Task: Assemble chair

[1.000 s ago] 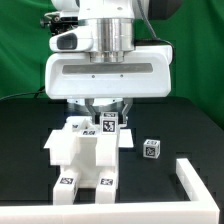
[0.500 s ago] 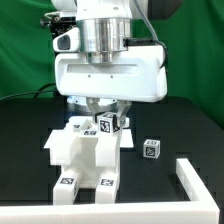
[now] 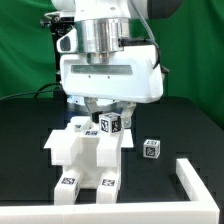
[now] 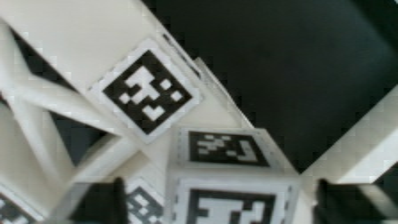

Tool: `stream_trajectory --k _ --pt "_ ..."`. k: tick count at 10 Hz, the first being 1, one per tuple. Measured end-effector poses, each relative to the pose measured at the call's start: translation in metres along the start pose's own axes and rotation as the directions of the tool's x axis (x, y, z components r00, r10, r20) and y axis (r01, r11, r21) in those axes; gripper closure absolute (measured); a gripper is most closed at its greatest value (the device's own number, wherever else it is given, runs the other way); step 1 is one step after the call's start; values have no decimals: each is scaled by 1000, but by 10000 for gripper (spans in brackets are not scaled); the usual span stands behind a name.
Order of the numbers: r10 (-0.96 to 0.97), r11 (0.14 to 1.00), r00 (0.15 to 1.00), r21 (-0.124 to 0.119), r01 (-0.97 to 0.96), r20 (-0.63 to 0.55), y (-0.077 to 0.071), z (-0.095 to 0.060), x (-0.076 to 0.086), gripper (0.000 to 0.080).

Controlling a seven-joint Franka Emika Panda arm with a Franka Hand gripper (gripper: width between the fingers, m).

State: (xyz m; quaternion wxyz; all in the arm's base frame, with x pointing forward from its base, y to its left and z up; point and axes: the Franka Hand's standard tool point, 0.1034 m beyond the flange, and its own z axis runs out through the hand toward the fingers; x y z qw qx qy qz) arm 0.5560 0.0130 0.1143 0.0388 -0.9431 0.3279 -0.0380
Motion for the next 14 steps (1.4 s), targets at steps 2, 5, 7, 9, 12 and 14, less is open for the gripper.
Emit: stream_trajectory --k 2,5,7,9,12,14 --pt "-315 949 949 -10 315 7 -3 1 -4 160" --pt "-535 845 845 -17 535 14 -2 2 -5 151" --pt "-750 660 661 -38 751 24 -1 3 -3 151" --pt "-842 537 538 -49 842 39 -1 5 -7 151" --pt "-804 592 594 -53 804 36 0 5 -6 431" --pt "-690 722 723 -55 690 26 -1 5 -7 533"
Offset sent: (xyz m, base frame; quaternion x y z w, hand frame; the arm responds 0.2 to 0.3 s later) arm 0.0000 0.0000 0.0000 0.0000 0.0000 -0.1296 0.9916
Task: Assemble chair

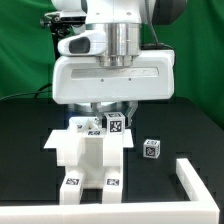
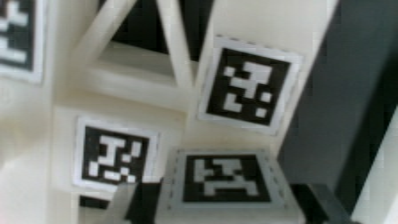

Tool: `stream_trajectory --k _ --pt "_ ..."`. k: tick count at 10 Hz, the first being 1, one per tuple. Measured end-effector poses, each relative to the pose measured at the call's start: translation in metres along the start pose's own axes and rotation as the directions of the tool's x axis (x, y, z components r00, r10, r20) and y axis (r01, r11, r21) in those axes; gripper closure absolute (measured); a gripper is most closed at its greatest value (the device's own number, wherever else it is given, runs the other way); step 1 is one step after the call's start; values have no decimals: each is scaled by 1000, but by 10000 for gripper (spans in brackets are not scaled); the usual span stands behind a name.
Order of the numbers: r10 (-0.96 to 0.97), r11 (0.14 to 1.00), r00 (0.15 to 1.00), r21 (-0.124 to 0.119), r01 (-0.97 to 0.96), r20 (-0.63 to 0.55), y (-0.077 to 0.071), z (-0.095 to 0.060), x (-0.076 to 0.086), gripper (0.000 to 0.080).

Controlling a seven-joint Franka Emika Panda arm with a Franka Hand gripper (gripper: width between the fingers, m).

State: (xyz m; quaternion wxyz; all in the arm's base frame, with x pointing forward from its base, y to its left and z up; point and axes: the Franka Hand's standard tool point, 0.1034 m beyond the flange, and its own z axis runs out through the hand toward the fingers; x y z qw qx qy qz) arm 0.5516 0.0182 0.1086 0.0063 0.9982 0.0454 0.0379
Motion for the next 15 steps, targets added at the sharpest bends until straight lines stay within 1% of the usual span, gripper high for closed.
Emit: stream_trajectory --k 1,3,4,6,8,9,10,11,12,13,14,15 --pt "44 999 999 1 -44 0 0 0 0 533" --pt "253 967 967 6 -253 -19 1 0 3 533" --pt "316 949 948 7 -316 -25 1 1 4 533" --pt "579 815 815 20 -579 -20 -3 2 4 531" --pt "732 681 681 37 -731 -7 -5 1 5 531" --pt "739 673 673 38 -738 -6 -5 1 5 531" --pt "733 680 680 38 -732 -7 -5 1 5 416" --pt "675 737 737 30 -675 -7 -7 1 5 416" --pt "525 851 851 13 -525 2 -9 0 5 281" --pt "352 936 935 9 -353 28 -9 -2 5 177" --pt "189 982 980 0 -190 61 -14 -3 3 158" --pt "97 995 991 7 -98 87 -16 -3 -2 158"
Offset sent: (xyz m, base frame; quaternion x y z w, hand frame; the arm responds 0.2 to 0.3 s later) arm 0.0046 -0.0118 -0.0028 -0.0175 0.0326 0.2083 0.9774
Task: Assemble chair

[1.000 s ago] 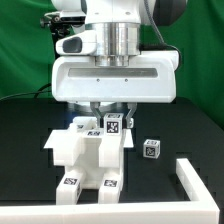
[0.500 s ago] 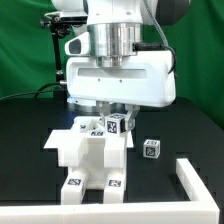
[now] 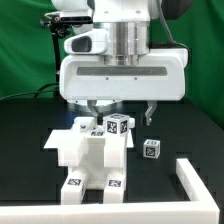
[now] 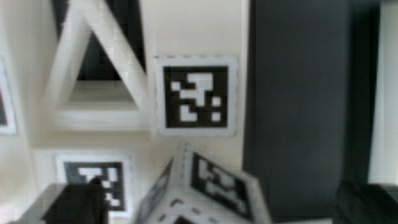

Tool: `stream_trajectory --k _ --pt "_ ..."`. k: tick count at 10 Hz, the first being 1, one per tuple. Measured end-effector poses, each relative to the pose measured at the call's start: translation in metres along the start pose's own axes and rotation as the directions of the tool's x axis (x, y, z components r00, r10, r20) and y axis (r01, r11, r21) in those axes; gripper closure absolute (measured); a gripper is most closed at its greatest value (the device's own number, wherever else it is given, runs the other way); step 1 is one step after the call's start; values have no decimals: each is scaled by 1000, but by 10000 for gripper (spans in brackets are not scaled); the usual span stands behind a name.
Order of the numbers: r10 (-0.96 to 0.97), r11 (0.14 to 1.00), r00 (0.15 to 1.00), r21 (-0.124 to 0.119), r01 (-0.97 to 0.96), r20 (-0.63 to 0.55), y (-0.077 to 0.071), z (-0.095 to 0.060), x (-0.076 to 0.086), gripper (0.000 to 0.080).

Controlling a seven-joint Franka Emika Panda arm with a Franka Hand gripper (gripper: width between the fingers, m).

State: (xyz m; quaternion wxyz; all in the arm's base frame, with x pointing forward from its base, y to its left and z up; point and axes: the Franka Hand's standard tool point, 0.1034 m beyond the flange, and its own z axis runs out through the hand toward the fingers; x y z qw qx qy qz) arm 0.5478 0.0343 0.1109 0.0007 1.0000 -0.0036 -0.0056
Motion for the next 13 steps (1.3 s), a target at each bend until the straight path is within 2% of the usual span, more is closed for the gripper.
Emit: stream_trajectory --k 1,3,5,6,7,9,10,11,12,13 --pt "-49 999 998 12 50 -24 5 -3 1 151" --pt "-220 975 975 -3 220 -20 9 -2 0 151" --pt "-507 862 862 -13 507 -22 25 -1 3 151" --pt "-583 812 812 -16 583 -24 27 -1 4 151" --pt "-562 827 827 -16 562 -24 27 -1 3 151" --pt "-516 857 856 -14 516 -25 27 -1 3 410" --pt "-442 897 897 -12 442 -26 27 -1 3 410" --pt "-388 922 921 -10 388 -27 27 -1 3 593" --pt "-313 950 949 -8 313 -27 27 -1 3 720" --pt "-255 967 967 -6 255 -28 27 0 3 720"
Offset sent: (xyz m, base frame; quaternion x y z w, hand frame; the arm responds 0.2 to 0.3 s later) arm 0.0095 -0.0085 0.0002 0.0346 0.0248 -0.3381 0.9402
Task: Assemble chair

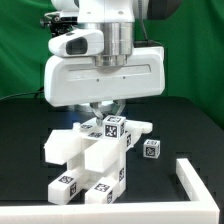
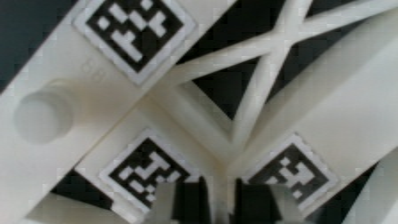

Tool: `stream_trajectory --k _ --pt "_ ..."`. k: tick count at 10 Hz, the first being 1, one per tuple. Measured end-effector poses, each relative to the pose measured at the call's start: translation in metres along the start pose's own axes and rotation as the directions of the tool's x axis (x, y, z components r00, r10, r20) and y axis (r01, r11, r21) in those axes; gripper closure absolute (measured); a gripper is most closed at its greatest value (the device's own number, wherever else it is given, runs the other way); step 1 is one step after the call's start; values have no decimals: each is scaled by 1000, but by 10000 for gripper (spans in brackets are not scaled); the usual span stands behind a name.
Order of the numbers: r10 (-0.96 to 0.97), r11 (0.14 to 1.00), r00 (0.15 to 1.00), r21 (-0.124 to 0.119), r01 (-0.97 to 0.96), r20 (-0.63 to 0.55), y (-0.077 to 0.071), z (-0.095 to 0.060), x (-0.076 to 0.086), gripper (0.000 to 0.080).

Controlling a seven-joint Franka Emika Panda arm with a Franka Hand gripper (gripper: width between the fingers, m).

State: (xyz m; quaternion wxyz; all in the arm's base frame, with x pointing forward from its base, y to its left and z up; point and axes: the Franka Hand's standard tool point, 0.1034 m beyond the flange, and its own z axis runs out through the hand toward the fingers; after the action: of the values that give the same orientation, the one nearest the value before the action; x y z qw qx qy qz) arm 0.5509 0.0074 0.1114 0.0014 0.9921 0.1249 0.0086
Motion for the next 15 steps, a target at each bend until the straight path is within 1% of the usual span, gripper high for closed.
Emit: stream_trajectory --k 1,3,5,6,7,8,9,10,11,12,13,14,15 --pt "65 998 998 0 -65 0 0 0 0 782" --pt "181 983 983 0 -181 0 0 0 0 794" --pt "146 989 989 -1 -146 0 0 0 0 798" --pt "168 986 986 0 -168 1 -1 -1 0 798" --pt "174 985 985 8 -174 15 -3 -6 -1 711" --pt "120 992 992 26 -121 47 -2 -15 -4 575" --pt "137 989 988 40 -140 70 -1 -23 -3 575" --pt "192 979 978 57 -197 88 -4 -28 0 392" --pt "238 967 968 72 -244 82 -4 -29 5 259" --pt "261 961 962 77 -266 76 -3 -26 10 259" --pt "282 955 956 71 -287 76 -5 -24 17 173" --pt "280 956 958 69 -285 68 -8 -24 25 157" --pt "261 962 963 70 -266 68 -7 -23 24 157"
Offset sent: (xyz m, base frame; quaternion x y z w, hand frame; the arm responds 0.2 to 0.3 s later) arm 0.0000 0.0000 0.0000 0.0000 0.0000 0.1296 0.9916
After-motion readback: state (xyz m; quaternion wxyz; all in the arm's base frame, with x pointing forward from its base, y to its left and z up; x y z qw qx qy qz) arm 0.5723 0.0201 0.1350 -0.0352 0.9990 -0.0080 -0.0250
